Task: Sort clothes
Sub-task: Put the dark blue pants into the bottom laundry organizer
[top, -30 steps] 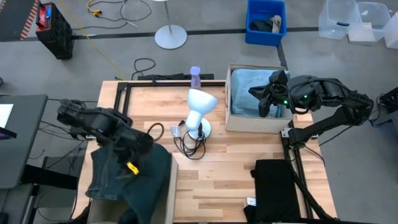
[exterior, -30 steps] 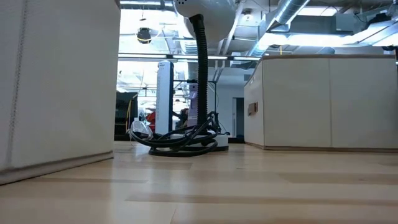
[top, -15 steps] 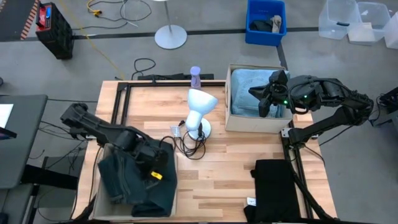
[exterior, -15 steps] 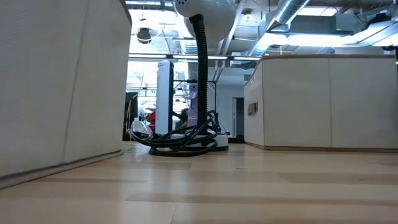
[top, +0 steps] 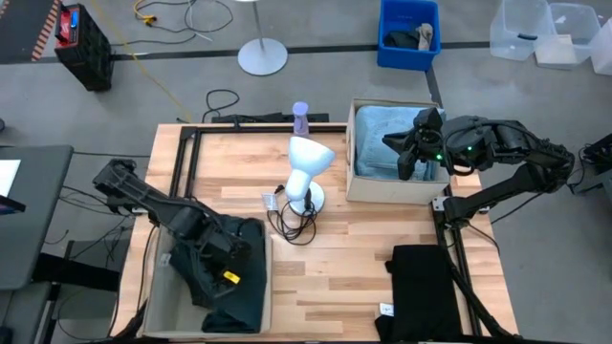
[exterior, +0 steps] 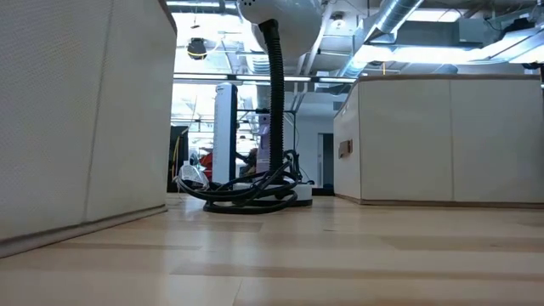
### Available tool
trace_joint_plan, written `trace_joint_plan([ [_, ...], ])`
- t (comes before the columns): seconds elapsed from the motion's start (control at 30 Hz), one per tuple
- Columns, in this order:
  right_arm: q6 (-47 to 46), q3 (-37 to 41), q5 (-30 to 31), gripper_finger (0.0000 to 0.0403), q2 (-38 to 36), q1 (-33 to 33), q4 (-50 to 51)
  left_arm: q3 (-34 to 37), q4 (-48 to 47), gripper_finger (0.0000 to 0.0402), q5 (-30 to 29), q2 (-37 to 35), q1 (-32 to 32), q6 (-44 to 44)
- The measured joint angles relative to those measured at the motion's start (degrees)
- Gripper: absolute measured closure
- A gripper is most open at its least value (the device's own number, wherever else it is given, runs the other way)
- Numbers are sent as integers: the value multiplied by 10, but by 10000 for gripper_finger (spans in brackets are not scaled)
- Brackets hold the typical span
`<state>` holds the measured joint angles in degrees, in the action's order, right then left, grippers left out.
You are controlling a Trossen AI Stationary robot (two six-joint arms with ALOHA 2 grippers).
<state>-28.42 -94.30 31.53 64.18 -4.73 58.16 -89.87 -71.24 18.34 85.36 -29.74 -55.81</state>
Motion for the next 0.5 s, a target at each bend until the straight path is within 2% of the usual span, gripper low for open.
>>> trace_joint_plan([
  [0.13, 0, 0, 0, 340, 0, 0, 0, -71, -47, 196, -10, -8, 0, -9],
  [0.23, 0, 0, 0, 340, 0, 0, -1, -110, -61, 195, -96, -12, -5, -10],
  [0.3, 0, 0, 0, 340, 0, 0, -2, -110, -65, 201, -146, -11, -9, -8],
  [0.5, 0, 0, 0, 340, 0, 0, -5, -41, -56, 244, -207, 15, -9, 7],
])
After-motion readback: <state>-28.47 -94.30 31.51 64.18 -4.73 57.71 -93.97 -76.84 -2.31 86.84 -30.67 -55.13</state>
